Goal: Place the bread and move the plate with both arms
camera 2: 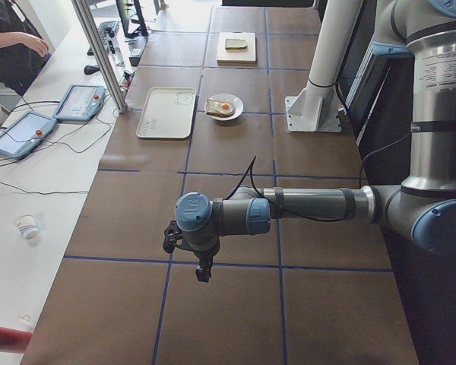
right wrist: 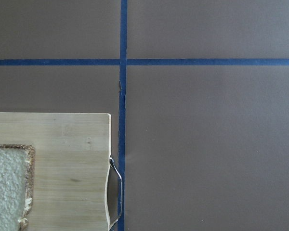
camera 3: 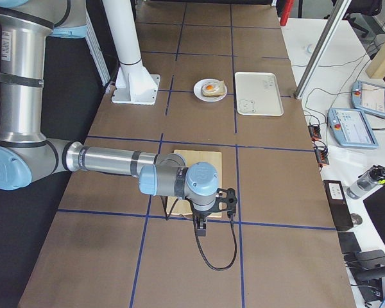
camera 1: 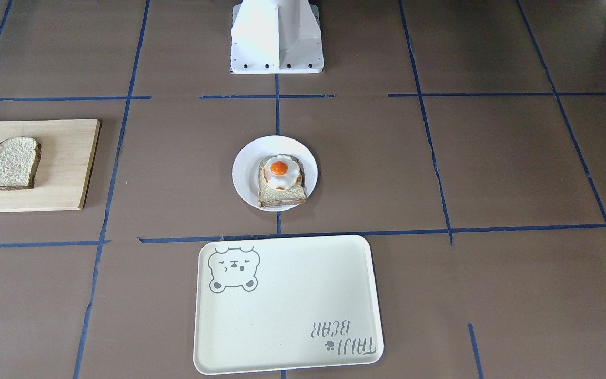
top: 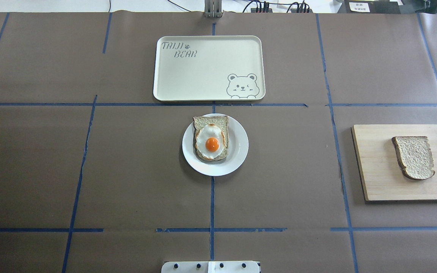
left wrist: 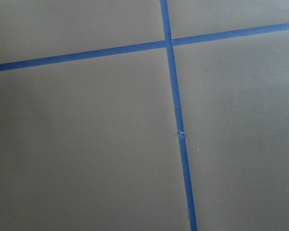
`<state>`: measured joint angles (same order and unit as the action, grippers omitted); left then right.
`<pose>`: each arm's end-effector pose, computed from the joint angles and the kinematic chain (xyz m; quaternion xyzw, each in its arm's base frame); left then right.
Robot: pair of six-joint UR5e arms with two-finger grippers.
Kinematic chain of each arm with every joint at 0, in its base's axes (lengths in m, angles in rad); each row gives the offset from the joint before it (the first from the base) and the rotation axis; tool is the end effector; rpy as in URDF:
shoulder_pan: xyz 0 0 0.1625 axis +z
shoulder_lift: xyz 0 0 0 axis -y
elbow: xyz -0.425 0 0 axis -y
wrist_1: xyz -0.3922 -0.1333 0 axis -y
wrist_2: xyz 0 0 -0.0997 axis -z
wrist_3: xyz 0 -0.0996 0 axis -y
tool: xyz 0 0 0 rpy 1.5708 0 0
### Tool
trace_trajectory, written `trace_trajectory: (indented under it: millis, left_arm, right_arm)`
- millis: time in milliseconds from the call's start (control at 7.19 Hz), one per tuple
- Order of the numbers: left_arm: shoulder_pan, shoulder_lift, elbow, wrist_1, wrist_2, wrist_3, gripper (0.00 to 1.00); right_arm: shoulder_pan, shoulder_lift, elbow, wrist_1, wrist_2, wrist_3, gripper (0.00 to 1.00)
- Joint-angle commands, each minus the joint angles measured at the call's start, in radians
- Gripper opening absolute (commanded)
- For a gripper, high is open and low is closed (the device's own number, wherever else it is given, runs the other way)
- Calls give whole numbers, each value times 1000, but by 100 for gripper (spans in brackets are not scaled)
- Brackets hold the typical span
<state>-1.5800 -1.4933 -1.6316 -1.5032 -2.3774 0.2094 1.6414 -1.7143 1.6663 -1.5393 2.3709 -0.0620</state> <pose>-0.0656 -0.4522 0.6698 0.0043 0.3940 0.0754 0.9160 0.0920 -0.4241 0.6730 0.0182 -0.3891 0.0072 0.9210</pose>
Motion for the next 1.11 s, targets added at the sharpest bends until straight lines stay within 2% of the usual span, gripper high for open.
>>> trace_trajectory:
  millis: [0, 973]
  left_arm:
    - [1, -2, 6, 0, 3, -2, 100]
    - [2, -2, 3, -5, -2, -7, 100]
  right_arm:
    - [0, 2, 0, 2, 2, 1, 100]
    - [-11, 19, 10, 2, 21, 2, 100]
